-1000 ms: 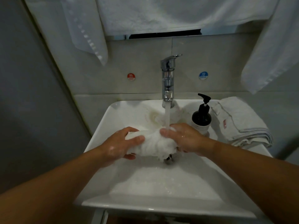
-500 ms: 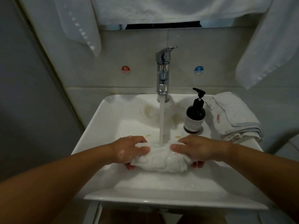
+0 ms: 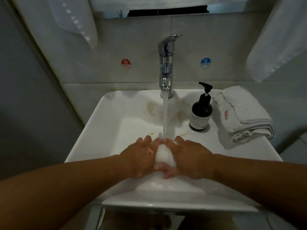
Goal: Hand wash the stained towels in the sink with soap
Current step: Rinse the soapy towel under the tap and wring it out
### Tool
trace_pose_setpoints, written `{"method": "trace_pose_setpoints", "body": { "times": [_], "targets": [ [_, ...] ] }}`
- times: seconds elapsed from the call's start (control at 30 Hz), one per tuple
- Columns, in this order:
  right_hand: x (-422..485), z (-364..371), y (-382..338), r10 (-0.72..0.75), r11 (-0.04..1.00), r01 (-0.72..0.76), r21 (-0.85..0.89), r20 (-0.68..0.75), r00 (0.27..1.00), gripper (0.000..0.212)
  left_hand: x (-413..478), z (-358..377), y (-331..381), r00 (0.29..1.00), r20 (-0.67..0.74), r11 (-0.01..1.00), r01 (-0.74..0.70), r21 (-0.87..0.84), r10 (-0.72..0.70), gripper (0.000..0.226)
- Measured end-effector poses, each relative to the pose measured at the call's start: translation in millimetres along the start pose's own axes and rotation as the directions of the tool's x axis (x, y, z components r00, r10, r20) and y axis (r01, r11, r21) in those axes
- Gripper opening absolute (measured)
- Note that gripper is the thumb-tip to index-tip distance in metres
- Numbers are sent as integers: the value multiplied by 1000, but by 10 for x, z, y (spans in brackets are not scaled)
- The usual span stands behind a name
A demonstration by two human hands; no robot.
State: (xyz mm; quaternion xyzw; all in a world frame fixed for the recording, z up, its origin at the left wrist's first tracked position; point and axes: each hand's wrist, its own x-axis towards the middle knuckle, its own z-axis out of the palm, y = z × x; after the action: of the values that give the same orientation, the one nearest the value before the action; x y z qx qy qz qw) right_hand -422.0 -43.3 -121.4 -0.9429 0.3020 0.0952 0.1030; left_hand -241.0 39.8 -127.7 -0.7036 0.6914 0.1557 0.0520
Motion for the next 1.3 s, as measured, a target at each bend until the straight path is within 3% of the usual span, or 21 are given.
{"method": "trace_pose_setpoints", "body": {
  "times": [0.1,0.3,0.4,0.47,0.5,0.6,0.67,0.77,0.87,1.03,1.17,1.3],
  "targets": [
    [45,-19,30,9,998,-7,55,-37,999,96,53,-7,22,996,-70,997,42,-59,-46,88],
    [64,-157,38,-7,998,15,54,-152,988,61,109,-72,-9,974,-224,992,-4,-130,-25,48],
    [14,-234,27,-44,955,65,289,-81,996,56,78,-217,-78,997,-76,982,16,-188,-31,56],
    [-16,-240,36,9,873,-47,486,81,997,68,29,-322,-109,993,115,964,68,-256,-40,59],
    [-28,-235,40,36,865,-106,491,151,988,76,8,-363,-120,989,139,970,74,-233,-43,62],
    [-40,-217,112,14,977,-32,209,84,996,87,-72,-416,-138,1000,1,986,17,-166,-17,69],
    [-104,-193,78,-79,983,62,170,98,992,101,-142,-365,-100,998,54,981,-35,-191,46,82],
    [-101,-23,-27,-67,996,60,72,109,992,119,-174,-132,20,995,93,999,-48,6,48,92],
    [110,-27,33,-33,994,29,102,44,998,99,0,-89,15,1000,16,1000,-10,28,9,78],
    [287,-96,150,-7,1000,8,14,-58,998,63,179,-236,-19,998,-58,1000,-10,14,10,31],
    [250,-139,236,-95,958,108,266,-60,994,60,227,-204,-147,997,-69,993,-38,-108,31,86],
    [112,-309,354,-148,838,182,514,-106,983,31,134,-327,-289,993,-119,896,-71,-439,20,50]
  ]
}}
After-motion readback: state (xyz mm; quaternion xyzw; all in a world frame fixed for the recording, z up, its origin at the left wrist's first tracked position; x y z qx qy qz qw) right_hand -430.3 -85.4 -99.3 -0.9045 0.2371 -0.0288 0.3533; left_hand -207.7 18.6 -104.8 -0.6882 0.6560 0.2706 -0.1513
